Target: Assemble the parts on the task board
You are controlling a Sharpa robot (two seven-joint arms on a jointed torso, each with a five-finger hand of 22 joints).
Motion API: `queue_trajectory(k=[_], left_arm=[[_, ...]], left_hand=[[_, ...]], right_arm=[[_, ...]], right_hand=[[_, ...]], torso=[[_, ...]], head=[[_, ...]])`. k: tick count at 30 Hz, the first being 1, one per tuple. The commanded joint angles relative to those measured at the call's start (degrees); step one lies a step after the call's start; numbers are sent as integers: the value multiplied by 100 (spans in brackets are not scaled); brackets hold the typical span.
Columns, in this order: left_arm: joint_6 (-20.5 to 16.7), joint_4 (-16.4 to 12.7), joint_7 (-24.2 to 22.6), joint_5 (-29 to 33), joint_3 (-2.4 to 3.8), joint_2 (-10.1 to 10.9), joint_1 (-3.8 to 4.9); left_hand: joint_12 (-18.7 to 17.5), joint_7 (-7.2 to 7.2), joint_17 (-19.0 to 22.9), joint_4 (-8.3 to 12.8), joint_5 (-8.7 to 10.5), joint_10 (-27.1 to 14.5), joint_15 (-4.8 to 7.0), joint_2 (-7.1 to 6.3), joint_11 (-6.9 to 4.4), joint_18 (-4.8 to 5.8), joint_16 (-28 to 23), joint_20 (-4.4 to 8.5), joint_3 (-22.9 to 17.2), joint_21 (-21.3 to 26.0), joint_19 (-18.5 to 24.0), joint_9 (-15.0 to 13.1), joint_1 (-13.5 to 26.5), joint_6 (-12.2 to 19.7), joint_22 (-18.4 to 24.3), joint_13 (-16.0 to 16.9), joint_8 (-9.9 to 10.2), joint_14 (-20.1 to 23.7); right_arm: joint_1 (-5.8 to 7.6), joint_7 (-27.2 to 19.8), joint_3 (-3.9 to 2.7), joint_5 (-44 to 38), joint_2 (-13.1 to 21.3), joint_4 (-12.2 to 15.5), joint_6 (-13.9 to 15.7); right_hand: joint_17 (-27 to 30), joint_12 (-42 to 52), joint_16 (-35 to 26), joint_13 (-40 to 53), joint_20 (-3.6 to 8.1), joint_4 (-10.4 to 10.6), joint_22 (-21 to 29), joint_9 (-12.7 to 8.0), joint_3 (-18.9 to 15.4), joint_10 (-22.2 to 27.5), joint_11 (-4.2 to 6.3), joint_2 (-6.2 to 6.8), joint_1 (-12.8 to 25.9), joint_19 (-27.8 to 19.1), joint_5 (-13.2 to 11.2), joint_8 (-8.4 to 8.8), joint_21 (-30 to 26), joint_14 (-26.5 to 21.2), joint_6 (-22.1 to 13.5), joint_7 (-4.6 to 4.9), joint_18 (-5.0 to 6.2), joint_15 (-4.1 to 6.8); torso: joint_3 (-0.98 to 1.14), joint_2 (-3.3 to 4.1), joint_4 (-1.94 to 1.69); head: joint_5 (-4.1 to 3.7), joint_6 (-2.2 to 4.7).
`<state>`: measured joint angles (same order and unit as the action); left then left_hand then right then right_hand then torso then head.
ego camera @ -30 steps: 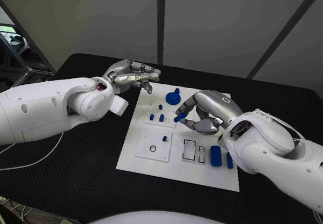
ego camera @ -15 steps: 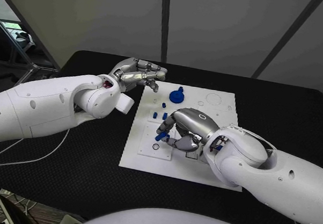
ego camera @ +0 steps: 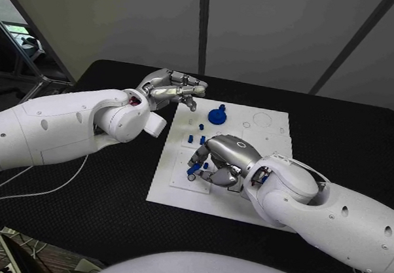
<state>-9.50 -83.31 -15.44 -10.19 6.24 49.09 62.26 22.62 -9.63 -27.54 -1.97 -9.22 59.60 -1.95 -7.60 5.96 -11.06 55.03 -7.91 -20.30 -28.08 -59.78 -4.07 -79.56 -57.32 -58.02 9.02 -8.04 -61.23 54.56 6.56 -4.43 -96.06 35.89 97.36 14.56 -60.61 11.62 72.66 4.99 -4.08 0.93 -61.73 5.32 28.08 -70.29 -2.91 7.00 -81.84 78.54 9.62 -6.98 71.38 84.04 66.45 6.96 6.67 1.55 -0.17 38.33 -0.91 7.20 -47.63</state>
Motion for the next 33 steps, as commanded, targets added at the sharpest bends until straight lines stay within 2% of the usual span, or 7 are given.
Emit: queue_trajectory(k=[1, 6, 9, 14, 18, 21, 33], left_arm=[[79, 1, -13, 14, 2, -7, 9], [80, -1, -10, 14, 2, -5, 9], [82, -3, -9, 14, 2, -5, 9], [85, -4, -9, 14, 2, -8, 9], [90, -5, -9, 14, 2, -9, 9], [89, -8, -7, 14, 2, -3, 9], [92, -12, -4, 14, 1, 2, 9]], left_hand=[[29, -29, 9, -9, 11, -43, -5, 65, 4, 62, -24, 12, 33, 32, -47, 2, 2, 9, 5, 5, -20, 31], [29, -29, 9, -9, 11, -43, -5, 65, 4, 62, -24, 12, 33, 32, -47, 2, 2, 9, 5, 5, -20, 31], [29, -29, 9, -9, 11, -43, -5, 65, 4, 62, -24, 12, 33, 32, -47, 2, 2, 9, 5, 5, -20, 31], [29, -29, 9, -9, 11, -43, -5, 65, 4, 62, -24, 12, 33, 32, -47, 2, 2, 9, 5, 5, -20, 31], [29, -29, 9, -9, 11, -43, -5, 65, 4, 62, -24, 12, 33, 32, -47, 2, 2, 9, 5, 5, -20, 31], [29, -29, 9, -9, 11, -43, -5, 65, 4, 62, -24, 12, 33, 32, -47, 2, 2, 9, 5, 5, -20, 31], [32, -32, 10, -11, 11, -49, -6, 69, 7, 62, -26, 10, 42, 40, -50, 2, 3, 15, 12, 7, -19, 33]], right_arm=[[4, -71, 3, -94, -12, -9, -146], [2, -51, 10, -133, 2, -7, -216], [2, -18, 14, -205, -5, -24, -247], [2, 27, 26, -270, -35, -60, -294], [2, 67, 101, -332, -42, -81, -319], [2, 91, 127, -362, -55, -103, -341], [1, 156, 155, -470, -152, -190, -411]], right_hand=[[2, -7, 23, 9, 7, -29, -2, 40, 1, -22, -6, -41, -10, 39, 27, -16, 25, 148, 6, 25, -94, 27], [8, -10, 19, 9, 6, -32, 4, 40, 1, -21, -7, -41, -10, 36, 32, -15, 21, 147, 5, 27, -93, 26], [9, -10, 19, 9, 6, -32, 4, 40, 1, -21, -7, -41, -10, 36, 33, -15, 21, 147, 5, 27, -93, 26], [9, -10, 19, 9, 6, -32, 4, 40, 1, -21, -7, -41, -10, 36, 33, -15, 21, 147, 5, 27, -93, 26], [9, -10, 19, 9, 6, -32, 4, 40, 1, -21, -7, -41, -10, 36, 33, -15, 21, 147, 5, 27, -93, 26], [9, -10, 19, 9, 6, -32, 4, 40, 1, -21, -7, -41, -10, 36, 33, -15, 21, 147, 5, 27, -93, 26], [15, -13, 16, 10, 6, -34, 6, 40, 0, -20, -9, -42, -7, 35, 39, -14, 20, 146, 3, 29, -93, 25]], torso=[[-2, 1, 5], [-6, -4, 3], [0, -3, 9], [-2, -4, 0], [-4, -1, 2], [-3, 0, 9], [-3, -5, 2]], head=[[9, -23], [12, -51], [14, -60], [12, -72], [18, -79], [28, -91], [41, -108]])
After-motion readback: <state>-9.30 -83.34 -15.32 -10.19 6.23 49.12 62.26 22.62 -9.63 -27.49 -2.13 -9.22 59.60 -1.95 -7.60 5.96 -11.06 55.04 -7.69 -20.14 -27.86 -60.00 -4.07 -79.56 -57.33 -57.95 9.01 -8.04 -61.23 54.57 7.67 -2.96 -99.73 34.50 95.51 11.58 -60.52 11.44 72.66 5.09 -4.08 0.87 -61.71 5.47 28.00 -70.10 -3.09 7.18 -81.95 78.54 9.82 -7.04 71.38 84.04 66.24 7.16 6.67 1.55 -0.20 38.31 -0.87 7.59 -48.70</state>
